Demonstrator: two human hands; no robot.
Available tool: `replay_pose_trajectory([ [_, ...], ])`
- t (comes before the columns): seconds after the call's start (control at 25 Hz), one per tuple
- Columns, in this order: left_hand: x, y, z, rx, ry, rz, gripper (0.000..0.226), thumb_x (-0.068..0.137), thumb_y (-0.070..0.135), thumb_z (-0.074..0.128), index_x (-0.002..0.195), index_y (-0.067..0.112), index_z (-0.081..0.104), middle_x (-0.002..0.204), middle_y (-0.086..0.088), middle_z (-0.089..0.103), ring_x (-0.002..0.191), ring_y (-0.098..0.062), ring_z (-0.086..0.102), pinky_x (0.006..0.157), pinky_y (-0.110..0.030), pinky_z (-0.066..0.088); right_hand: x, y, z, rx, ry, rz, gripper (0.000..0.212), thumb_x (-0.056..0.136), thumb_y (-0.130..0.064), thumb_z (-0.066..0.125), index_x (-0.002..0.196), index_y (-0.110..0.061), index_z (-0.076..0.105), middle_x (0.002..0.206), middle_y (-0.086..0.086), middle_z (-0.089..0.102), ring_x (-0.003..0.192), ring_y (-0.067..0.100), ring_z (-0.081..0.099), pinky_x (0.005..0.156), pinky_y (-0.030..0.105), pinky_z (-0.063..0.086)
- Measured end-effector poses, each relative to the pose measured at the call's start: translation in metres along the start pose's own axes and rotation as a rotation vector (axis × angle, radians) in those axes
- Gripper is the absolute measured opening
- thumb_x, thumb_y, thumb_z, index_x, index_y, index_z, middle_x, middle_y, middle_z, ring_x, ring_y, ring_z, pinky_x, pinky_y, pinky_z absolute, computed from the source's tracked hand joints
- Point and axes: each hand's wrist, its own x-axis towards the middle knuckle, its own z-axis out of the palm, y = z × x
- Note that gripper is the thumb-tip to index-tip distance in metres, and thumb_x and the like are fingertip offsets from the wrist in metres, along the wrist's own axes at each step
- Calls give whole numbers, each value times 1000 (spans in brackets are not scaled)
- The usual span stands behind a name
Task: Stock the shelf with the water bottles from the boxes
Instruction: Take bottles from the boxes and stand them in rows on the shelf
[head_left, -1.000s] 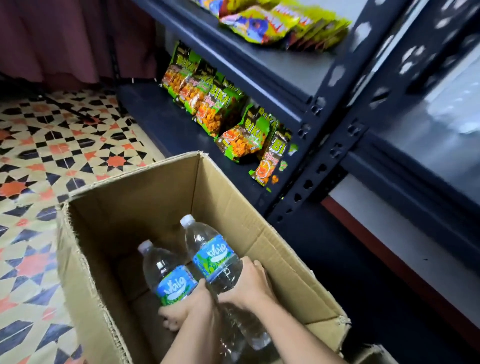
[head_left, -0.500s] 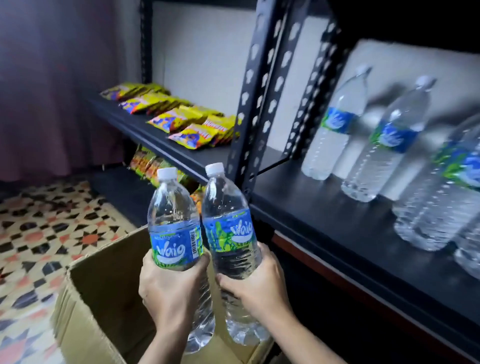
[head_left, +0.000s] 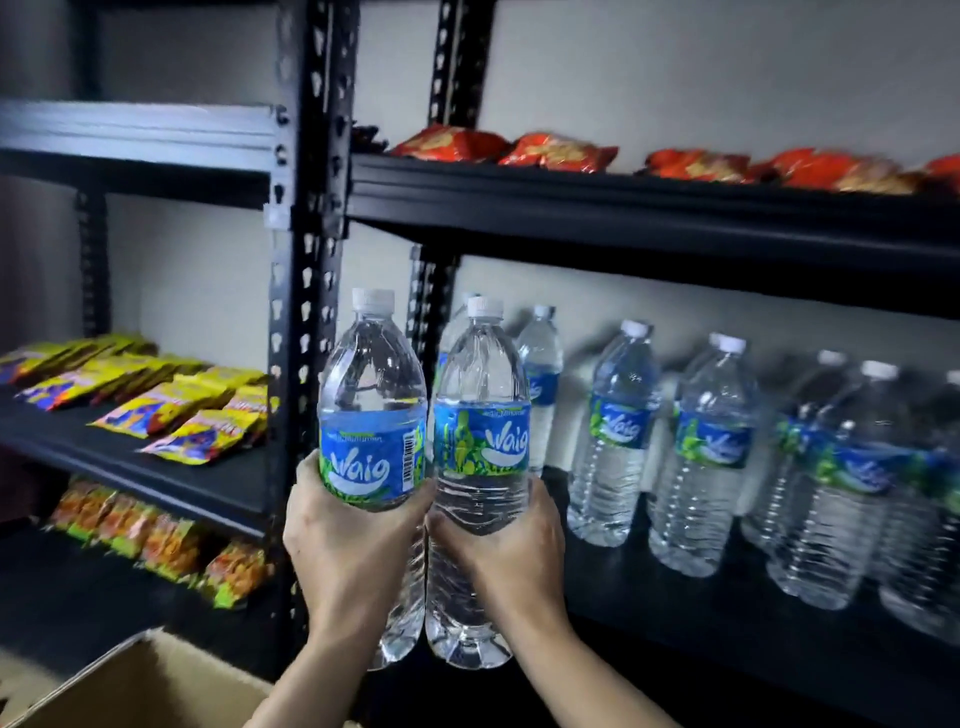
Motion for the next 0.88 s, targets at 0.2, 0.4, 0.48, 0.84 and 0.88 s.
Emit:
replay_pose_trajectory([
  [0.2,24,15,41,-48,-70,52,76,49,40,93,113,19,57,99,2,65,95,-19,61,86,-34,50,48,2,-2,-44,83,-6,88,54,-48,91,127,-18,52,117,-7,54,112,9,54,93,20,42],
  [0.4,51,8,77,-30,-120,80,71,51,38,94,107,16,56,96,-2,64,95,-24,62,86,-38,50,97,19,17,-62,175,48,101,54,-50,91,138,-16,46,127,2,54,121,21,52,95,29,44],
  [0.48,59,2,87,-49,-133,82,71,51,38,95,107,19,55,96,-1,66,94,-23,63,87,-39,52,114,31,28,-70,199,93,100,51,-52,90,135,-22,45,125,1,58,119,23,56,92,32,49],
  [0.84,79,-18,102,-96,-133,111,67,55,32,94,109,20,56,94,3,64,90,-17,59,81,-28,41,133,88,72,-60,231,181,92,56,-48,88,130,-17,42,124,3,51,117,24,52,98,32,42],
  [0.88,81,-20,103,-97,-128,104,69,55,33,94,110,19,56,95,2,64,91,-18,59,81,-28,41,133,91,72,-75,230,179,90,56,-47,89,128,-17,43,120,-1,50,115,22,51,93,23,35],
])
